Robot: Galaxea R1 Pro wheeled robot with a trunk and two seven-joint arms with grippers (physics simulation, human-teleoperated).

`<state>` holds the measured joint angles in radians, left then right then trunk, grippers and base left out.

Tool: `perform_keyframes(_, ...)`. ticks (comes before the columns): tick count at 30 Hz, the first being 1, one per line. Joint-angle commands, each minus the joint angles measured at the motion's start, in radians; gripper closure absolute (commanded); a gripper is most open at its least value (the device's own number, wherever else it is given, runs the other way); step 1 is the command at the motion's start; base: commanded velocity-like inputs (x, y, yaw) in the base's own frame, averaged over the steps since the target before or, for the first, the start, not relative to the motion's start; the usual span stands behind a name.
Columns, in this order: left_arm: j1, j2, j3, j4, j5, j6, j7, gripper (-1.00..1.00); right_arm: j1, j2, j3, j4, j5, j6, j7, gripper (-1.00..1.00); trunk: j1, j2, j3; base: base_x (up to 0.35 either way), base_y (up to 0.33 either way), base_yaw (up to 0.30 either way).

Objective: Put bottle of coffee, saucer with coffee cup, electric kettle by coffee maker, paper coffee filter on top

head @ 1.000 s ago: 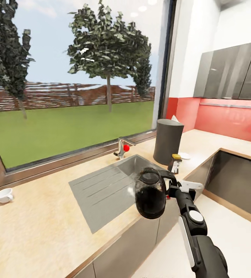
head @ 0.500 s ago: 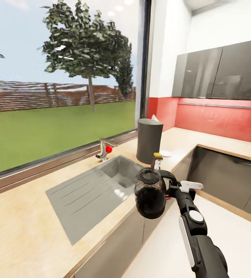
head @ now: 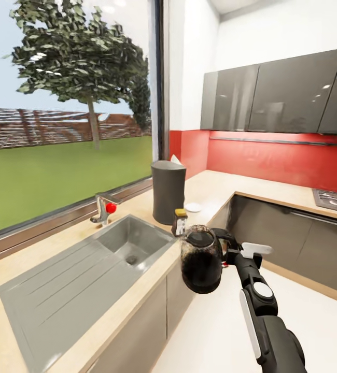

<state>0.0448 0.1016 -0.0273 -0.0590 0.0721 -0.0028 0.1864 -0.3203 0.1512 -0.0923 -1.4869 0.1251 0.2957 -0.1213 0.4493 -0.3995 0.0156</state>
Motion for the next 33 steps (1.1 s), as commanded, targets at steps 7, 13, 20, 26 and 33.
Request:
perform_keyframes(7, 0.001, -0.002, -0.003, -0.002, 0.008, 0.0, 0.002, -1.0, 0.0, 0.005, 0.0, -0.001, 0.011, 0.006, -0.001, 1.0, 0.001, -0.001, -0.007, 0.236, -0.168, -0.209)
perform_keyframes(13, 0.001, -0.003, -0.003, -0.002, 0.008, 0.0, 0.002, -1.0, -0.001, 0.004, -0.001, -0.001, 0.011, 0.006, -0.001, 1.0, 0.001, -0.001, -0.009, 0.236, -0.168, -0.047)
perform_keyframes(20, 0.001, -0.001, -0.001, -0.002, 0.008, 0.0, 0.001, -1.0, -0.001, 0.004, -0.001, -0.001, 0.011, 0.006, -0.001, 1.0, 0.001, -0.001, -0.009, 0.238, -0.168, -0.185)
perform_keyframes(26, 0.001, -0.003, 0.0, -0.002, 0.008, 0.0, 0.002, -1.0, 0.0, 0.002, -0.002, -0.002, 0.011, 0.006, -0.001, 1.0, 0.001, -0.001, -0.009, 0.242, -0.173, -0.107)
perform_keyframes(33, 0.001, -0.003, 0.0, -0.002, 0.008, 0.0, 0.002, -1.0, 0.0, -0.001, -0.003, -0.003, 0.011, 0.006, -0.001, 1.0, 0.001, -0.001, -0.009, 0.243, -0.188, -0.003)
